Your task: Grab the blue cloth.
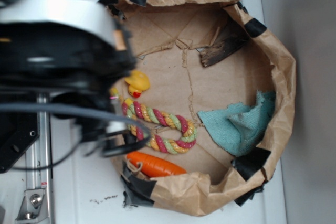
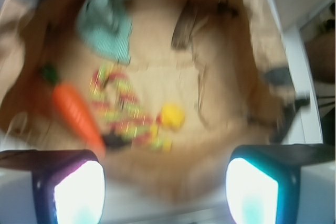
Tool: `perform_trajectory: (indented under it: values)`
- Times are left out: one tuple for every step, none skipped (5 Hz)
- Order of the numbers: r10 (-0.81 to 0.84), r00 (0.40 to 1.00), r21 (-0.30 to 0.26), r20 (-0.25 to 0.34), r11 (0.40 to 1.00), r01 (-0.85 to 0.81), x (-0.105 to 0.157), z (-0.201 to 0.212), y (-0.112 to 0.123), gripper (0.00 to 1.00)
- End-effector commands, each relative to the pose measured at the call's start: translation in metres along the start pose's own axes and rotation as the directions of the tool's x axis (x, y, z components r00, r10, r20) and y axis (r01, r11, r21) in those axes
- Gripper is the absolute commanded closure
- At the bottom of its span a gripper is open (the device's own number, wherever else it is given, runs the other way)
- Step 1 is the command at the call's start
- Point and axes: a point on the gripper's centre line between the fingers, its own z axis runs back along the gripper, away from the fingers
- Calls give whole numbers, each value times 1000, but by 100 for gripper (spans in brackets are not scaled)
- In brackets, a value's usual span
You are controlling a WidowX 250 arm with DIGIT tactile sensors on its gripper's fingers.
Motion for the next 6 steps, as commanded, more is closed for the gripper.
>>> perform_trajectory:
  values:
    - [-131,986,-32,100,990,135,59,-31,-21,0]
    - [-188,975,-10,115,982,190,75,-56,-35,0]
    - [-273,949,-52,156,957,284,89,-77,-51,0]
    - [-296,938,-72,181,947,312,95,-81,-66,0]
    - [-346,913,-107,217,921,374,104,-96,-81,0]
    - [-354,909,-164,220,905,392,114,-103,-88,0]
